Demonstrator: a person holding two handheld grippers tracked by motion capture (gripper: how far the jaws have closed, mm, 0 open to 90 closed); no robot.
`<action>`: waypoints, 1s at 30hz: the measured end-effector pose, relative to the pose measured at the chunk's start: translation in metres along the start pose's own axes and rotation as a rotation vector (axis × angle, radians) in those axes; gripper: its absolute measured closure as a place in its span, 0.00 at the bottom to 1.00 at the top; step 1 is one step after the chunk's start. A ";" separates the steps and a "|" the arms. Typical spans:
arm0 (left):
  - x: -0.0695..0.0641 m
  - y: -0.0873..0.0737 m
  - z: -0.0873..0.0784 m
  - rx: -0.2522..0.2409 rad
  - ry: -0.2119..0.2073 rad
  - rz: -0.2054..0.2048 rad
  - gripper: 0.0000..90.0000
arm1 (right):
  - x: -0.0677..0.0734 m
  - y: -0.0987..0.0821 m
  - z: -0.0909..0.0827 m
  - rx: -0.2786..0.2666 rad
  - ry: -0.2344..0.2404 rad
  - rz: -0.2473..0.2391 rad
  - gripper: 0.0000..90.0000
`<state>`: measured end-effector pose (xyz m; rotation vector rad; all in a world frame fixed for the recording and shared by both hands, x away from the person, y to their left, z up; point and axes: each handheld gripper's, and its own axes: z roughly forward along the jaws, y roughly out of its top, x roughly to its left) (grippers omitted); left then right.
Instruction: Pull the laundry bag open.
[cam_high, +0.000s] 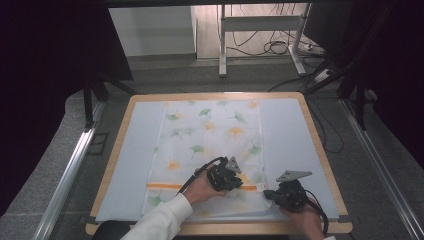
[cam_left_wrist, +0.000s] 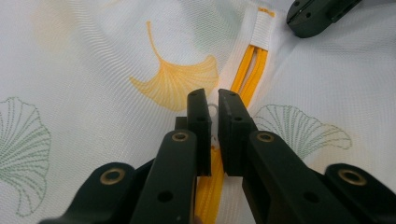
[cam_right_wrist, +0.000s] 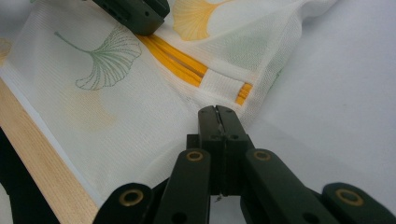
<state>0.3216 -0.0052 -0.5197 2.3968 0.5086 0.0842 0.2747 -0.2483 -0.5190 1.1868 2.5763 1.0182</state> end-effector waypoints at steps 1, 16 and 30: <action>-0.001 0.000 0.000 0.001 0.007 0.006 0.94 | 0.000 0.000 0.000 -0.001 0.000 0.001 0.99; -0.005 0.000 -0.001 0.000 0.015 0.030 0.94 | 0.002 0.003 0.000 -0.003 -0.013 -0.013 0.99; -0.006 0.007 0.004 0.013 0.035 0.049 0.94 | 0.002 0.030 0.019 0.012 -0.045 -0.014 0.99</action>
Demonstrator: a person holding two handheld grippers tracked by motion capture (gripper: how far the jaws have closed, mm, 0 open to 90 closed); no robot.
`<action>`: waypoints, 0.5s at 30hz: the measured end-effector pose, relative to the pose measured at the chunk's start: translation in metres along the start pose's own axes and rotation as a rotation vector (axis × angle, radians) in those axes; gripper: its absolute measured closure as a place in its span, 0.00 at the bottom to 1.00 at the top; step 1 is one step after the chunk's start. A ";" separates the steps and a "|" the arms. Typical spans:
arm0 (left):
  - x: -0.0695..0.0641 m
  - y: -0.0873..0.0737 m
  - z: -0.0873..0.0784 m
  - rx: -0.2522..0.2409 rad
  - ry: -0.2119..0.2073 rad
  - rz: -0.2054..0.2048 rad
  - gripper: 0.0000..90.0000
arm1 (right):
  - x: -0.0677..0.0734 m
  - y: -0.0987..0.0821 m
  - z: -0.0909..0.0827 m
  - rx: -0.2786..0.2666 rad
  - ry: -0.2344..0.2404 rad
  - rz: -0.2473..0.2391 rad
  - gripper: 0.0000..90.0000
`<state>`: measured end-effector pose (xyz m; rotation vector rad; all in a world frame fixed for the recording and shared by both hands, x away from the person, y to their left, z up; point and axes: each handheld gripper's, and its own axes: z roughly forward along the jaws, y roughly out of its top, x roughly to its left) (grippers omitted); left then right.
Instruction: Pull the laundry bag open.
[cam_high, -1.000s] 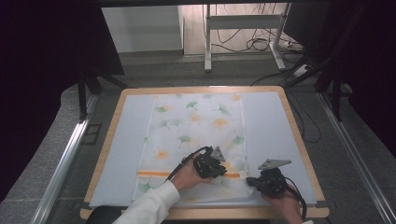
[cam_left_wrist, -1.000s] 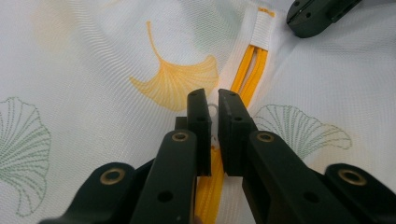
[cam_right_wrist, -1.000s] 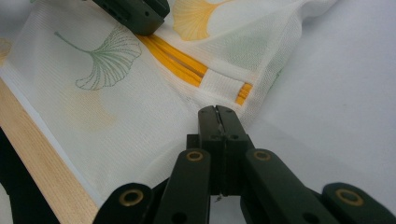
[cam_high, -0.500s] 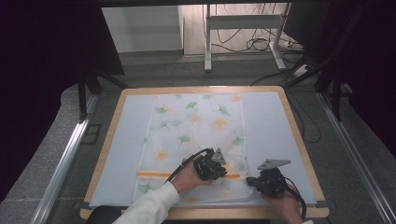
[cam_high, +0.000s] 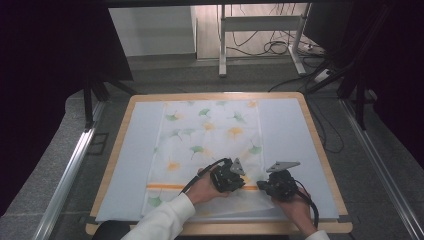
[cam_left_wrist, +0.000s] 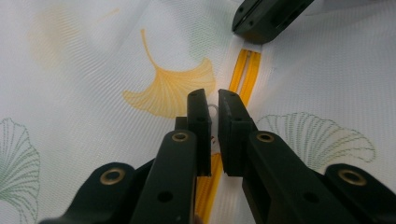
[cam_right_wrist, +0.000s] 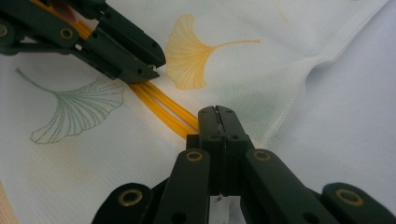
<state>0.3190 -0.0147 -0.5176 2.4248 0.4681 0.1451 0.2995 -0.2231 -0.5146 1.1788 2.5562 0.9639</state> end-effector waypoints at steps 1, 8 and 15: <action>0.000 0.000 0.000 0.000 0.000 0.000 0.94 | 0.000 0.000 0.000 0.000 0.000 0.000 0.99; -0.002 -0.002 -0.003 0.006 0.007 0.006 0.94 | -0.002 -0.002 0.000 -0.002 0.007 0.033 0.99; -0.001 -0.003 -0.005 0.015 0.005 0.004 0.95 | -0.002 -0.002 0.000 -0.007 0.009 0.038 0.99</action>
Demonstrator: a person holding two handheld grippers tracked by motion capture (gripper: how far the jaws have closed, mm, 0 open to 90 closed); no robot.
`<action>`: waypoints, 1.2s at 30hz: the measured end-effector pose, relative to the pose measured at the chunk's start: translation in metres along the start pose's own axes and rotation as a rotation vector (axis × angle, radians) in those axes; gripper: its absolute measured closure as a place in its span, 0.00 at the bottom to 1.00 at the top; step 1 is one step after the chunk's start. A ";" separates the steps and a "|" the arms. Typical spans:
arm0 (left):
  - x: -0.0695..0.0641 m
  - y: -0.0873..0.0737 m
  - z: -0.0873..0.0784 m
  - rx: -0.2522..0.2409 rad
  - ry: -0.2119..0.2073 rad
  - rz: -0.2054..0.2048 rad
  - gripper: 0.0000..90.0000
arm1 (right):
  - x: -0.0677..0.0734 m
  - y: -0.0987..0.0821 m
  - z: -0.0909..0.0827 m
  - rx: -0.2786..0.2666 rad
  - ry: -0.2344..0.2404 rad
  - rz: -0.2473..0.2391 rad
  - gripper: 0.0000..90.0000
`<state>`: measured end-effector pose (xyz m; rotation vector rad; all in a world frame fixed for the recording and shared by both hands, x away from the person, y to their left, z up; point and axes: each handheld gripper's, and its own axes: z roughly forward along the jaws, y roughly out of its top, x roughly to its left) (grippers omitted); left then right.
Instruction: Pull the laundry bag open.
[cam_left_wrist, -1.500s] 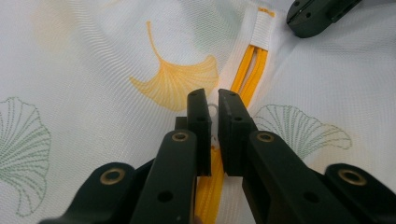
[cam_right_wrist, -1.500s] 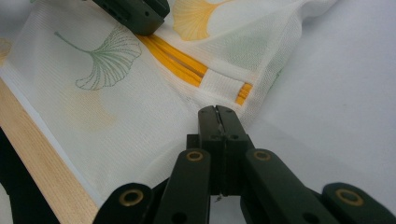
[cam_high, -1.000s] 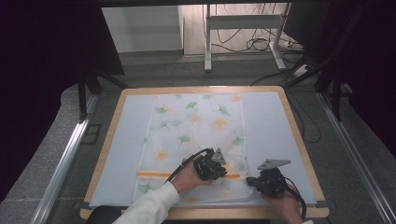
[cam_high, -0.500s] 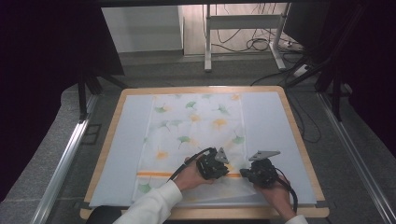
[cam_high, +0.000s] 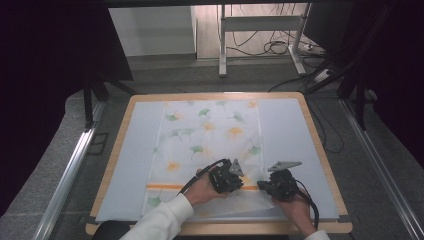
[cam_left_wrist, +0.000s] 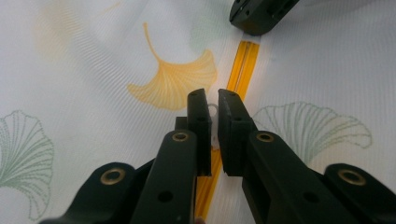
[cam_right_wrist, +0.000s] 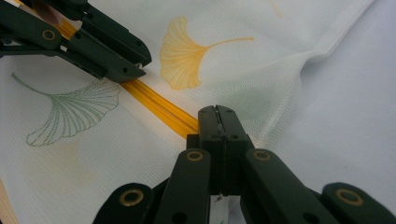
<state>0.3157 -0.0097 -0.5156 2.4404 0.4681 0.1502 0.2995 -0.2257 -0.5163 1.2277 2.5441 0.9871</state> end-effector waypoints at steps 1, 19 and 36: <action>0.000 -0.001 0.000 0.002 0.001 -0.001 0.95 | 0.000 0.000 0.000 -0.002 -0.001 -0.003 0.99; 0.007 -0.022 -0.016 0.012 0.001 -0.029 0.95 | 0.001 -0.001 0.000 -0.006 -0.005 -0.008 0.99; 0.011 -0.041 -0.029 0.012 0.015 -0.053 0.95 | 0.000 -0.002 -0.001 -0.005 -0.008 -0.012 0.99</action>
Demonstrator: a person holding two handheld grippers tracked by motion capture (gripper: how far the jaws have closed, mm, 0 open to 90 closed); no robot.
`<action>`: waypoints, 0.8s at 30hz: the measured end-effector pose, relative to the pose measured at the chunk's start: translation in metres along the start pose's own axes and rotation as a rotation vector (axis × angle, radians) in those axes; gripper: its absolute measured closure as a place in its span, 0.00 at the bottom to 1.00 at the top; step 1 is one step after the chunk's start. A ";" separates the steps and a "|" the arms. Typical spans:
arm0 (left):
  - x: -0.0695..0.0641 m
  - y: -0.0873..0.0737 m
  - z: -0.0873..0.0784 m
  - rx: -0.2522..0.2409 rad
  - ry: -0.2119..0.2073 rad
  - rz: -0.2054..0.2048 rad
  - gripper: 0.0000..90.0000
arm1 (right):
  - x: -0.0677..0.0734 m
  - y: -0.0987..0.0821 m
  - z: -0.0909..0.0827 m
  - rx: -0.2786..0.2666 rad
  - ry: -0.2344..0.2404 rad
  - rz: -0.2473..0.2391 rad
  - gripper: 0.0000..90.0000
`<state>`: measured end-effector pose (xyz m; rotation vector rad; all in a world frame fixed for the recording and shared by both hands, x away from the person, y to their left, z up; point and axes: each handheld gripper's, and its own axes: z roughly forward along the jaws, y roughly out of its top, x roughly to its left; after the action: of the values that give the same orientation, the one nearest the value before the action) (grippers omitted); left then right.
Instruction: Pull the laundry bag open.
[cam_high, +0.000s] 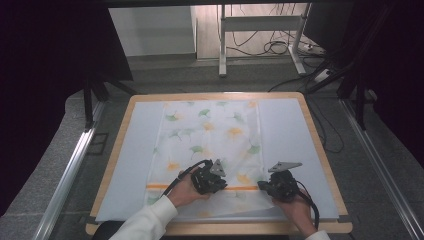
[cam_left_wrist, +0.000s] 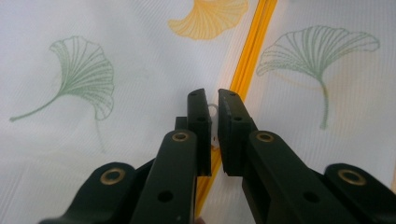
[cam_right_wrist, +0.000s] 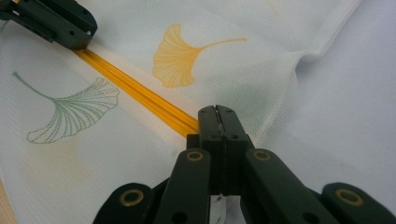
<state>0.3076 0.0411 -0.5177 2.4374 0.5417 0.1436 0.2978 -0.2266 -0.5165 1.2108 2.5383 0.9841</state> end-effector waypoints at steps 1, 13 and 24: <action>0.000 0.000 0.000 0.000 0.000 0.000 0.95 | 0.000 0.000 0.000 0.000 0.000 0.000 0.99; 0.002 -0.012 -0.009 -0.002 0.018 -0.017 0.95 | 0.000 -0.001 0.000 -0.004 -0.002 -0.004 0.99; 0.006 -0.023 -0.017 0.002 0.029 -0.032 0.95 | 0.000 -0.001 0.000 -0.007 -0.003 -0.008 0.99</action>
<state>0.3015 0.0701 -0.5185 2.4309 0.5929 0.1651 0.2971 -0.2268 -0.5171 1.1985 2.5337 0.9876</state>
